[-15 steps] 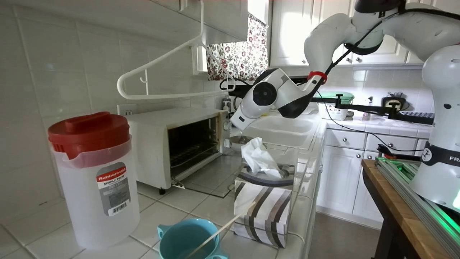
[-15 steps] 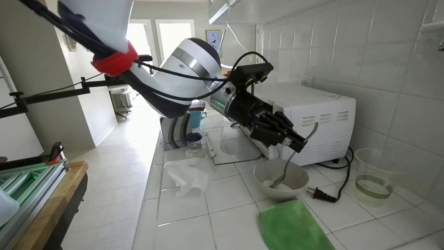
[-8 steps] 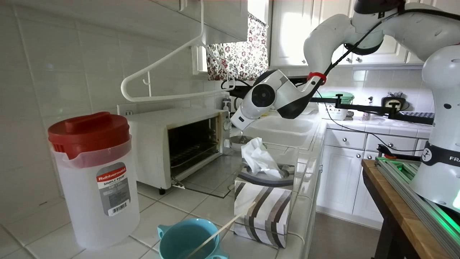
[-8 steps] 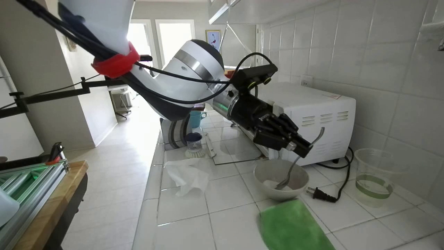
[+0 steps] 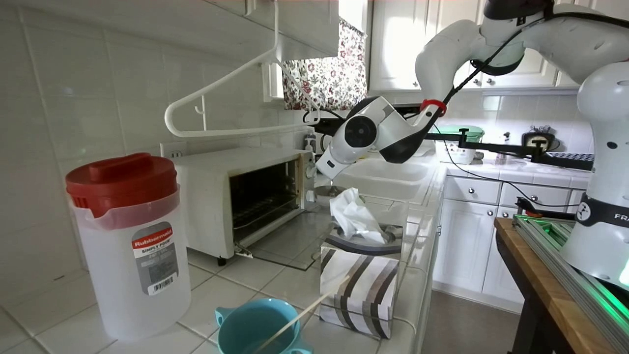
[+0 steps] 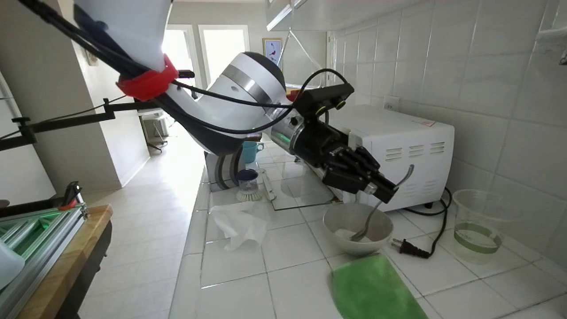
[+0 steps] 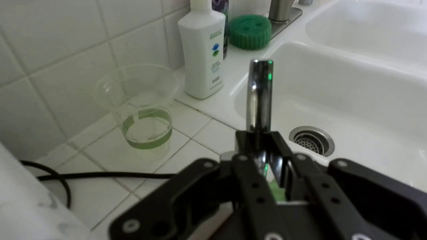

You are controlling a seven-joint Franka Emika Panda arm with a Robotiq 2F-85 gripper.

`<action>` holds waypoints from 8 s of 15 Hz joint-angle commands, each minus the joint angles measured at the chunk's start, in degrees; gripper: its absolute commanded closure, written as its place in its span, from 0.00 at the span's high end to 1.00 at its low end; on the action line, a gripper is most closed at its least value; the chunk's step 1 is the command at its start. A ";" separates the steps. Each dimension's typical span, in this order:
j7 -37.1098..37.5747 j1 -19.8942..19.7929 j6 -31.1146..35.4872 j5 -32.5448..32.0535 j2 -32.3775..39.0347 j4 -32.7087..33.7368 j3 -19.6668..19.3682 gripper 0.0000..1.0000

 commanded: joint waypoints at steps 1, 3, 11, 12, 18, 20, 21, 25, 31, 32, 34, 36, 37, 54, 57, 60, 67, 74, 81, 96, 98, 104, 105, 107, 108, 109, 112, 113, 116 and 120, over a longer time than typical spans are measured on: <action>0.32 0.55 0.41 0.67 0.36 -0.55 0.33 0.05; 0.50 1.16 0.43 0.72 0.16 -0.23 0.42 0.05; 1.18 2.53 0.09 -0.24 -0.36 1.33 -0.72 0.05; 1.20 2.41 0.08 -0.39 -0.29 1.35 -0.98 0.05; 0.88 1.60 -0.05 -0.26 0.32 0.74 -1.71 0.05; 0.56 1.36 0.11 0.09 0.57 0.20 -1.43 0.05; 0.51 1.41 0.15 0.31 0.48 0.09 -1.29 0.05; 0.78 2.07 -0.07 0.28 0.14 0.51 -1.17 0.05; 0.50 1.31 -0.14 0.03 0.47 0.46 -1.75 0.05; 0.54 1.42 -0.21 0.14 0.28 0.44 -1.74 0.05; 0.57 1.72 -0.16 0.73 -0.04 0.51 -1.32 0.05; 0.77 1.86 0.05 0.96 -0.01 0.84 -0.71 0.05; 0.74 1.89 0.18 1.07 0.00 1.03 -0.53 0.05; 0.78 1.61 0.30 3.20 0.16 1.19 0.63 0.05; 0.51 0.54 0.11 2.81 0.79 0.68 0.14 0.05; 0.40 -0.09 -0.31 2.72 0.29 0.41 -0.78 0.05; 0.67 1.00 -0.34 3.89 -0.50 0.22 -0.53 0.05; 0.89 -0.63 0.00 4.88 0.71 0.50 0.82 0.05; 1.19 1.14 -0.36 3.59 -0.73 1.59 -0.28 0.05; 0.99 2.21 0.37 7.95 0.21 0.33 1.96 0.05; 0.78 1.31 0.31 8.58 0.79 -0.58 2.01 0.05; 0.59 -0.17 -0.46 9.01 0.10 0.79 1.24 0.05; 0.73 -0.04 -0.58 8.95 -0.16 1.33 1.25 0.05; 0.98 0.51 -0.70 9.02 -0.53 2.10 1.47 0.05; 1.07 0.79 -0.63 9.13 -0.57 2.06 1.76 0.05; 1.10 1.02 -0.54 9.24 -0.54 1.82 2.01 0.05; 1.25 1.51 -0.30 9.42 0.01 -0.32 2.54 0.05; 1.50 1.66 -0.32 9.43 0.04 -0.95 2.41 0.05; 1.26 0.79 -0.31 9.68 0.51 -2.25 2.16 0.05; 0.99 -0.22 -1.19 9.48 0.24 -0.83 1.07 0.05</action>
